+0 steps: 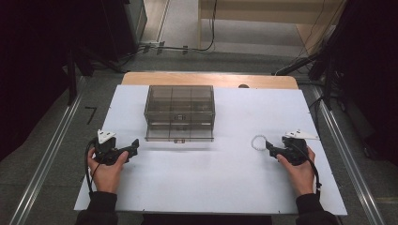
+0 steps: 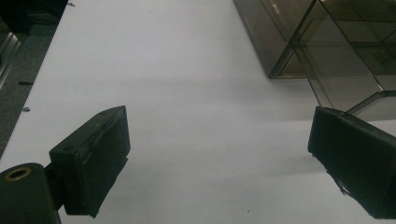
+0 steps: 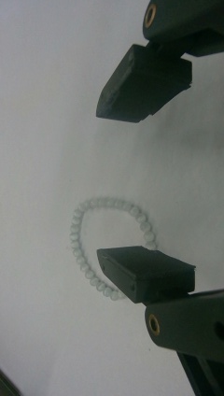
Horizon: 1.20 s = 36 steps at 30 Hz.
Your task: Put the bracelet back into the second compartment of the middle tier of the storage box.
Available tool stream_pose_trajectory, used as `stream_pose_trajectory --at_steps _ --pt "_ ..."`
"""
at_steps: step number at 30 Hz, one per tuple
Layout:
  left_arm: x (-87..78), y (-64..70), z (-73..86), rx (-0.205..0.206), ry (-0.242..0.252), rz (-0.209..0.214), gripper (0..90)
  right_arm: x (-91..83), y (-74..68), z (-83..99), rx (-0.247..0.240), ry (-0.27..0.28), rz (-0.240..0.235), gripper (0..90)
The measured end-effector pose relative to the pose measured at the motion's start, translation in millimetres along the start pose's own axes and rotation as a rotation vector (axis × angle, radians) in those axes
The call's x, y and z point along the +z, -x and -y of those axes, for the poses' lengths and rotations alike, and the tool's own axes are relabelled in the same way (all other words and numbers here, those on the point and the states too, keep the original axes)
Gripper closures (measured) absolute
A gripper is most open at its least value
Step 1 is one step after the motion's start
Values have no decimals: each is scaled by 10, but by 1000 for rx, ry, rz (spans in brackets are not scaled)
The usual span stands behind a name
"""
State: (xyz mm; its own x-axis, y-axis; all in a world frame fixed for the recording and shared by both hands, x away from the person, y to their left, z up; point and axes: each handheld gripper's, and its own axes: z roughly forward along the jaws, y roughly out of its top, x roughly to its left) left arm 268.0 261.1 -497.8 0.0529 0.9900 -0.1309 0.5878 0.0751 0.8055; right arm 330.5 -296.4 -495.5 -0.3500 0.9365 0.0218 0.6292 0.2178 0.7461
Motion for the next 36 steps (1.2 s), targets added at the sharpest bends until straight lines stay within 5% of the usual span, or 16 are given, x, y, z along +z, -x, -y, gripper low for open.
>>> stream_pose_trajectory --at_steps 9,36 --pt "-1 -6 -1 1 1 1 57 132 -52 -48 -7 -25 7 293" --pt "1 -8 0 0 -2 -1 57 188 -128 -58 -31 -53 34 649"
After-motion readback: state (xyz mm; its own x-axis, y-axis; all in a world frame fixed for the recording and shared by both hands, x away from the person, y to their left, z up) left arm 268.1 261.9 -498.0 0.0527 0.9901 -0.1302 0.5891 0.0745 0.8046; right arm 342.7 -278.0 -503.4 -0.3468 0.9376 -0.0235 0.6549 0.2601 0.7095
